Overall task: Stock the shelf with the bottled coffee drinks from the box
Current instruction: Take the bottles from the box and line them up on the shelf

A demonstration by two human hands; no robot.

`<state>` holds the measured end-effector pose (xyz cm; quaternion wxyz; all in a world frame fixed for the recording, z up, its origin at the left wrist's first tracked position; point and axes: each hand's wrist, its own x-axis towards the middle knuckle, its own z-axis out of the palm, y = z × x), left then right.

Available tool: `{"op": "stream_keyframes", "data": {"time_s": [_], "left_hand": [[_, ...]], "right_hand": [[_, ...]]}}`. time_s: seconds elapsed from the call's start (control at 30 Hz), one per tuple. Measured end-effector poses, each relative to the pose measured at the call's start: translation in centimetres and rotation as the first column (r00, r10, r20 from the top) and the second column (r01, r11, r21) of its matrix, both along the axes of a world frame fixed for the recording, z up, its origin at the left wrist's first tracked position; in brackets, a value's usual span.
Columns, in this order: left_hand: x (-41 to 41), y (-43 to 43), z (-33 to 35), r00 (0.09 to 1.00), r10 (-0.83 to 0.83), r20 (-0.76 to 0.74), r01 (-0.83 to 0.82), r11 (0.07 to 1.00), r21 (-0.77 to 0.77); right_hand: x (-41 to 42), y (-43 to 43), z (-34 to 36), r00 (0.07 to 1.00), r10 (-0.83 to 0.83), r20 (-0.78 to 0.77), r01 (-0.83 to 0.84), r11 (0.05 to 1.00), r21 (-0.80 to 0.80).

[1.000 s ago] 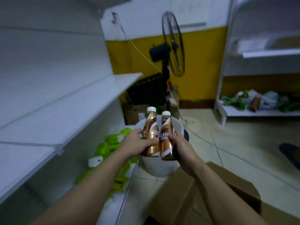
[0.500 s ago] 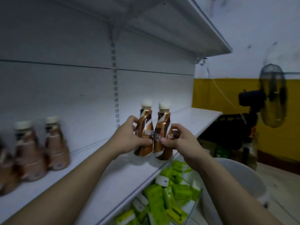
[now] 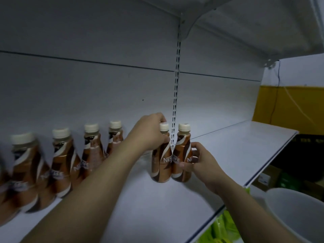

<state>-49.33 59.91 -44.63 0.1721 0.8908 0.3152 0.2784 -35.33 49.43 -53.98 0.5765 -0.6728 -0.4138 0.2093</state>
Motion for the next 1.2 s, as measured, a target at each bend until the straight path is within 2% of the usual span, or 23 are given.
{"op": "stream_keyframes", "data": {"time_s": [0.07, 0.13, 0.2, 0.3, 0.4, 0.5, 0.63, 0.7, 0.77, 0.9, 1.03, 1.1, 1.2], "left_hand": [[-0.3, 0.8, 0.0, 0.993, 0.088, -0.083, -0.078, 0.989, 0.123], [-0.5, 1.6, 0.3, 0.957, 0.242, -0.160, -0.167, 0.911, 0.376], [-1.3, 2.7, 0.7, 0.912, 0.367, -0.183, -0.232, 0.829, 0.508], [-2.4, 4.4, 0.8, 0.868, 0.451, -0.208, -0.285, 0.795, 0.536], [-2.2, 5.6, 0.4, 0.875, 0.446, -0.189, -0.296, 0.802, 0.519], [-1.6, 6.4, 0.2, 0.885, 0.431, -0.177, -0.287, 0.804, 0.520], [-1.4, 7.2, -0.4, 0.885, 0.452, -0.110, -0.332, 0.780, 0.530], [-1.2, 7.2, -0.5, 0.876, 0.472, -0.103, -0.352, 0.769, 0.534], [-1.0, 7.2, -0.5, 0.868, 0.483, -0.110, -0.358, 0.765, 0.535], [-1.0, 7.3, -0.5, 0.865, 0.497, -0.073, -0.383, 0.746, 0.544], [-1.1, 6.8, -1.2, 0.872, 0.490, 0.001, -0.404, 0.717, 0.569], [-1.5, 6.3, -1.3, 0.863, 0.505, -0.005, -0.394, 0.680, 0.618], [-2.5, 5.2, -1.1, 0.881, 0.473, -0.022, -0.350, 0.681, 0.643]], "right_hand": [[-0.4, 1.3, 0.1, 1.000, 0.006, 0.026, -0.006, 1.000, -0.023], [-1.1, 2.6, 0.3, 0.999, 0.033, 0.037, -0.032, 0.999, -0.031], [-2.0, 4.8, 0.5, 0.997, 0.066, 0.039, -0.064, 0.997, -0.053], [-2.9, 8.1, 0.8, 0.996, 0.080, -0.032, -0.081, 0.996, -0.044], [-3.3, 10.2, 0.0, 0.993, 0.009, -0.120, -0.007, 1.000, 0.021], [-3.9, 10.8, -1.2, 0.990, -0.007, -0.142, 0.023, 0.993, 0.112], [-3.7, 11.4, -1.5, 0.999, -0.015, -0.046, 0.020, 0.993, 0.115], [-3.4, 11.5, -1.5, 0.992, -0.063, 0.106, 0.057, 0.997, 0.051], [-3.3, 11.5, -1.3, 0.978, -0.085, 0.191, 0.091, 0.996, -0.021], [-3.5, 11.9, -0.4, 0.972, -0.112, 0.206, 0.133, 0.987, -0.092], [-5.1, 11.9, -1.8, 0.956, -0.222, 0.190, 0.232, 0.972, -0.035], [-5.7, 11.7, -2.3, 0.943, -0.257, 0.209, 0.272, 0.961, -0.043], [-5.8, 10.9, -1.9, 0.927, -0.293, 0.234, 0.305, 0.952, -0.019]]}}
